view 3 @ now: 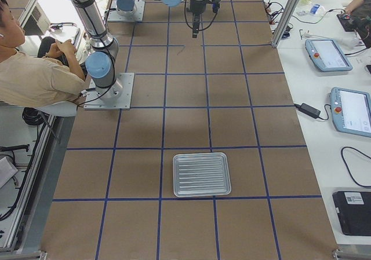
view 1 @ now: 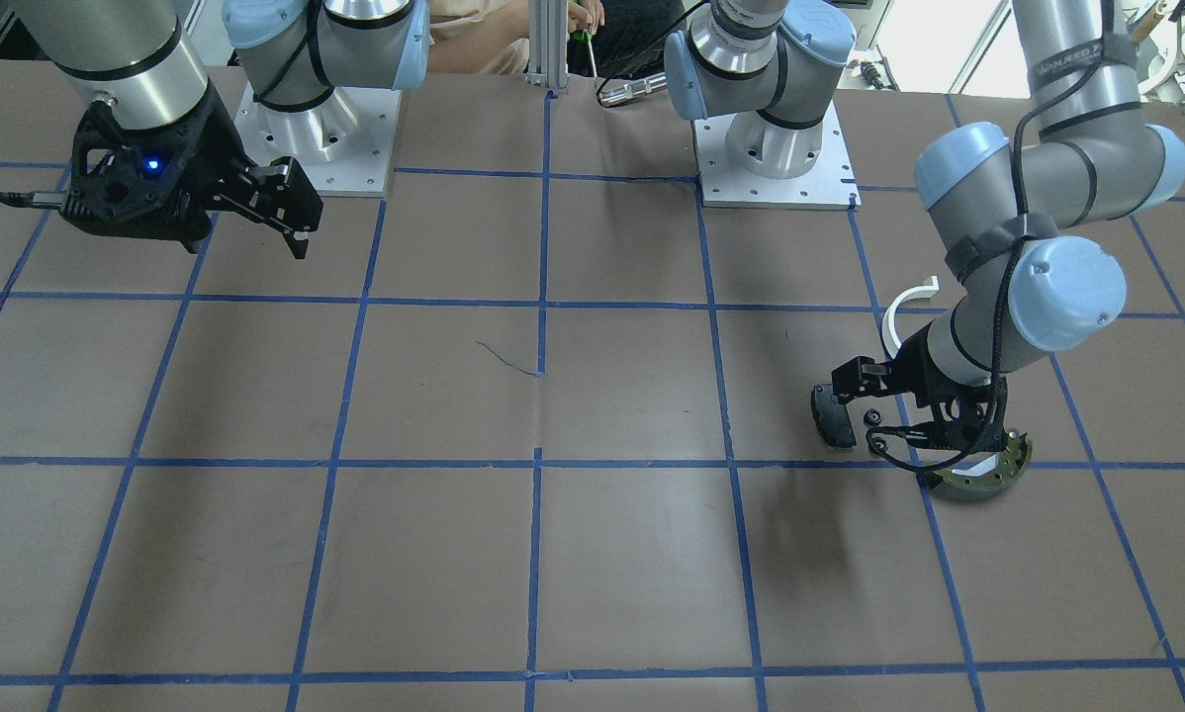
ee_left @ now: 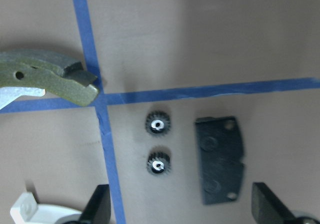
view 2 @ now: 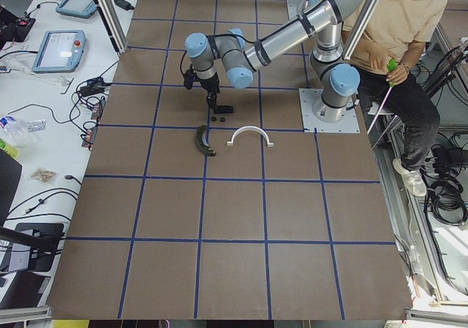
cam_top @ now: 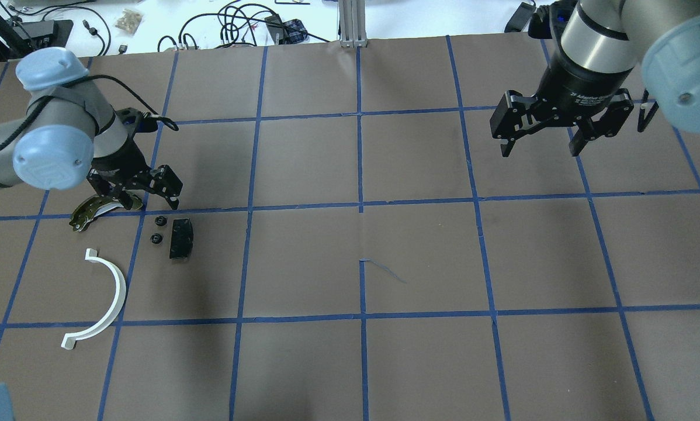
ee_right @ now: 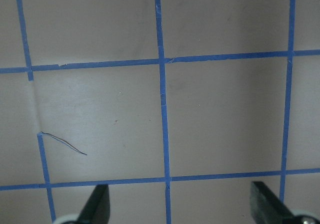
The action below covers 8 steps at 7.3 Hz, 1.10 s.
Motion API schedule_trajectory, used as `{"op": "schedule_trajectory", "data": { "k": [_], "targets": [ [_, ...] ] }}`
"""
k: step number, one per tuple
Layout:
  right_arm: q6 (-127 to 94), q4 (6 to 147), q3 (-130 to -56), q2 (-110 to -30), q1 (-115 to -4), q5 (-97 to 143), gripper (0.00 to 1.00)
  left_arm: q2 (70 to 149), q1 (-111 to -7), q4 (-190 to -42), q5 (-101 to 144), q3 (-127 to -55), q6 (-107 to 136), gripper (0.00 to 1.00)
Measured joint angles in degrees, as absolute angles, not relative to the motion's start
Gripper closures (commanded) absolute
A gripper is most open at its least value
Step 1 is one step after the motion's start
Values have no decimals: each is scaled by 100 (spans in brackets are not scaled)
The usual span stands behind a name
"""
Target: Place bearing gear from tray to pile
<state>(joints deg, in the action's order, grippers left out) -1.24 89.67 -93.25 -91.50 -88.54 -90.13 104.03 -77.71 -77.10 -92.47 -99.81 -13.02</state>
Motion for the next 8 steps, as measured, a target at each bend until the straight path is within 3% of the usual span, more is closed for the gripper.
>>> {"op": "schedule_trajectory", "data": {
  "k": [2,4,8],
  "targets": [
    [-121,8968,-9339,-9149,-8856,-9012,0,10215,-8647,-8959,-9201,-8742,-292,0],
    [-117,8973,-9343,-9150,-8859,-9003,0,9858,-9322,-9437,-9198,-8079,158,0],
    [-137,8971,-9348,-9150,-8859,-8997,0,9239,-9504,-9359,-9186,-8439,243,0]
  ]
}}
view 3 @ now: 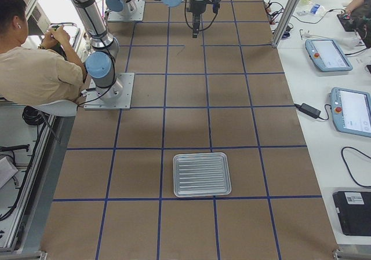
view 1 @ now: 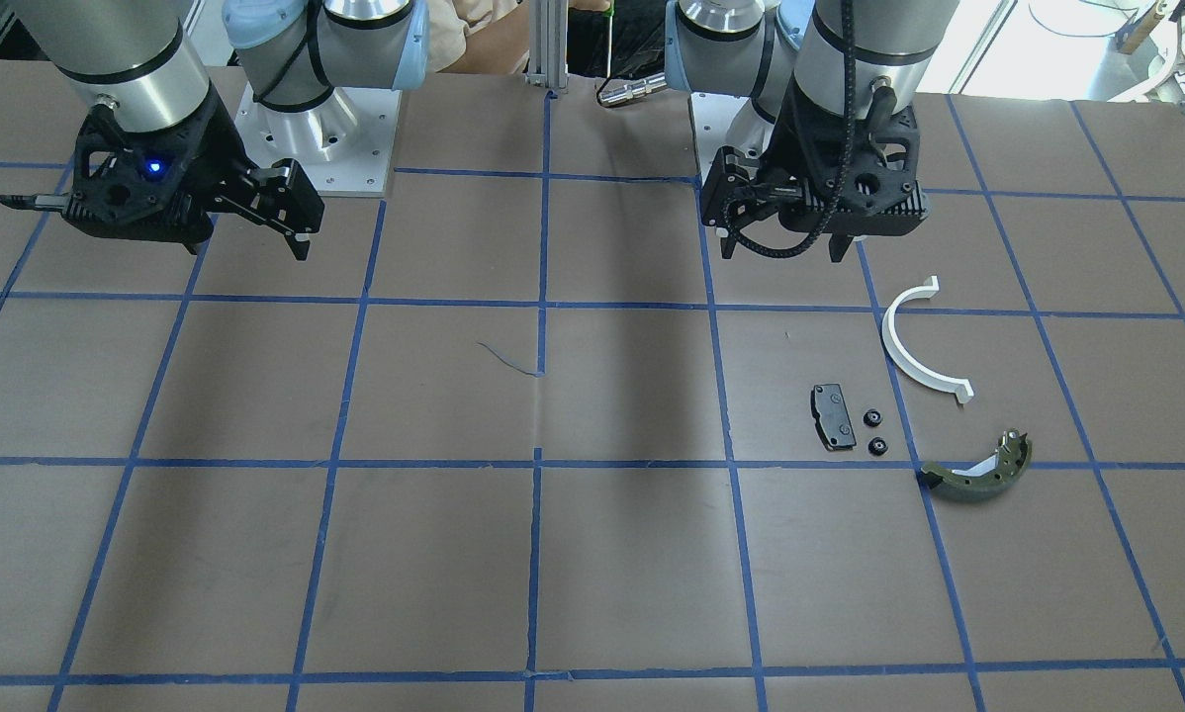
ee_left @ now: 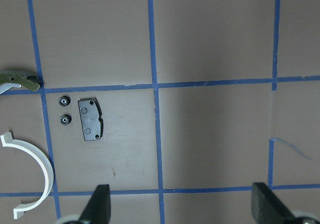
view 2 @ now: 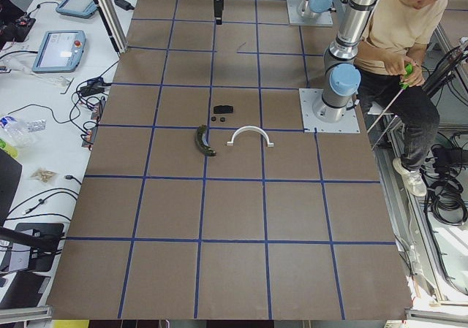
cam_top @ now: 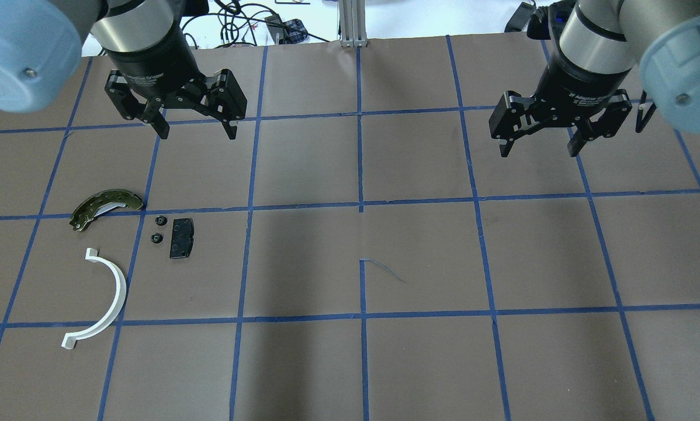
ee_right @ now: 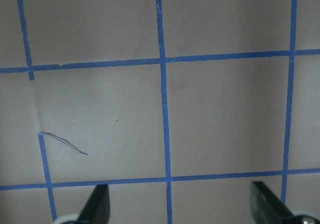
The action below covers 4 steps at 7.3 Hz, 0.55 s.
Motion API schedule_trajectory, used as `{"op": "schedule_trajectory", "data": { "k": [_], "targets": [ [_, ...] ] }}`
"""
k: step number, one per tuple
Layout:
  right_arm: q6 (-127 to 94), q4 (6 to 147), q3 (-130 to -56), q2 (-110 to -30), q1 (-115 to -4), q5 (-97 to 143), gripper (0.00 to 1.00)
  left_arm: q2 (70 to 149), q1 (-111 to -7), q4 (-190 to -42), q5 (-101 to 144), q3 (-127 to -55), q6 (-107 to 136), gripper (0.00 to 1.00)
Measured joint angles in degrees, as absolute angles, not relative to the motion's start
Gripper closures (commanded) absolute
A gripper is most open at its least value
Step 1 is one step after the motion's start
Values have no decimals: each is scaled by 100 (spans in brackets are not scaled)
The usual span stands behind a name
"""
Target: Place bearing gear from tray to pile
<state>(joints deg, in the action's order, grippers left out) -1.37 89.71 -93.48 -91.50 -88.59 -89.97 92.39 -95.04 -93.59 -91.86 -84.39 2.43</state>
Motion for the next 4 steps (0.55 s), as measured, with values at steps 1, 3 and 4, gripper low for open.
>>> {"op": "schedule_trajectory", "data": {
  "k": [1,3,4],
  "targets": [
    [-134,8969,-9346,-9150,-8859,-9000,0,9158,-9455,-9308,-9190,-8513,126,0],
    [-132,8975,-9343,-9149,-8859,-8998,0,9079,-9360,-9248,-9185,-8583,24,0],
    [-132,8977,-9343,-9149,-8859,-8999,0,9059,-9346,-9241,-9182,-8594,4,0]
  ]
}}
